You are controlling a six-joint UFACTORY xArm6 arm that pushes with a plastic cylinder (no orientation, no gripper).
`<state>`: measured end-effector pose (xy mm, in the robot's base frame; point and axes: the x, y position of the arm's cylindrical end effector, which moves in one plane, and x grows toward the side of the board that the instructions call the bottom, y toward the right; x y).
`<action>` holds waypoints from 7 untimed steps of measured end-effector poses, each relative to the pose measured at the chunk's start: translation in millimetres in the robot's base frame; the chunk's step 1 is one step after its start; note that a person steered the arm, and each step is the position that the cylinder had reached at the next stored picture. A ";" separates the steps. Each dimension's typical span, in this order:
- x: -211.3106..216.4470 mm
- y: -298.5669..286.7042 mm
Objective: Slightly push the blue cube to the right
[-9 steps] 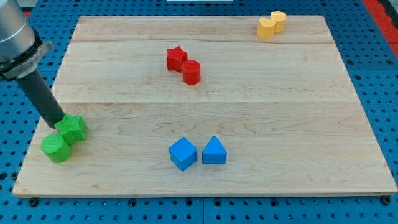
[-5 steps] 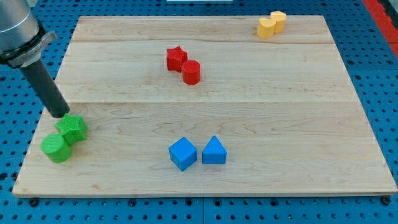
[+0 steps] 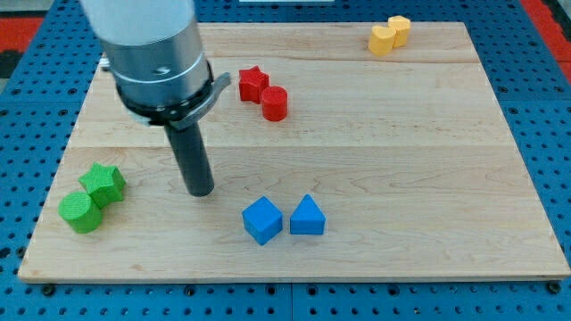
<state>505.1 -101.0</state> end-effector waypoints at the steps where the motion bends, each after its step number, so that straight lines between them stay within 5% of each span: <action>1: -2.7 -1.2; 5: -4.5 2.0; 7: 40.5 26.2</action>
